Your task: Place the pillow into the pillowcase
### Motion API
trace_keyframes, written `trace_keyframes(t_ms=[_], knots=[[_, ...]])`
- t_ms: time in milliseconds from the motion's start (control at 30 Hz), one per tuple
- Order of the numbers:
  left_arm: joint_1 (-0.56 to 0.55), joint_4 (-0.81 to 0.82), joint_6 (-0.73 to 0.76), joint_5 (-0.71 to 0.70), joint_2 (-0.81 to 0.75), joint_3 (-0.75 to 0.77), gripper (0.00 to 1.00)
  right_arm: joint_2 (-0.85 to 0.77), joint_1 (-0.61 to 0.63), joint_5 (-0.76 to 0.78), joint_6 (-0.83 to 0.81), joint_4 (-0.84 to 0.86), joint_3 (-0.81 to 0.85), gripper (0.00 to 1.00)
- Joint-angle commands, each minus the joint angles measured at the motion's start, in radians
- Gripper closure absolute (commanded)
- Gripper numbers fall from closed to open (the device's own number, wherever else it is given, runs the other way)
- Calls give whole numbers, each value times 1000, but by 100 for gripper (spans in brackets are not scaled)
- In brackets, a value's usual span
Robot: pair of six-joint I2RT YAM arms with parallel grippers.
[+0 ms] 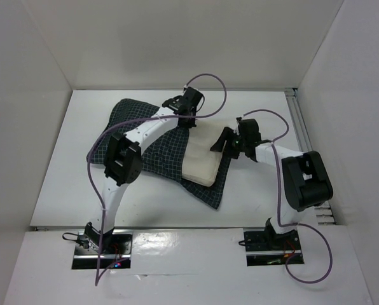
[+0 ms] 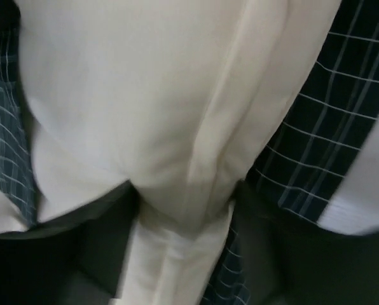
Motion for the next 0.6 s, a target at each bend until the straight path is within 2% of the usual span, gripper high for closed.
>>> trace_keyframes(t_ms=[0,33,67,133,167,233,367,500,567], knots=[[5,46,65,127,-117,-13,100,68,-19,12,8,116,49,40],[5,46,78,169,-129,-13,100,88,-19,12,8,125,62,55],[5,61,115,299,-140,-13,100,105,-19,-26,8,140,87,97],[5,71,129,412,-169,-13,100,109,10,-84,8,194,99,100],[5,71,143,516,-180,-13,100,90,35,-100,8,216,99,100],[-24,71,143,675,-198,0,100,14,106,-62,-30,216,122,100],[-76,80,99,825,-267,1,100,-100,125,-63,-3,239,100,100],[-97,92,57,808,-361,-51,100,-155,105,-100,32,273,87,100],[-78,92,57,787,-393,-71,100,-184,116,-100,22,237,99,100]])
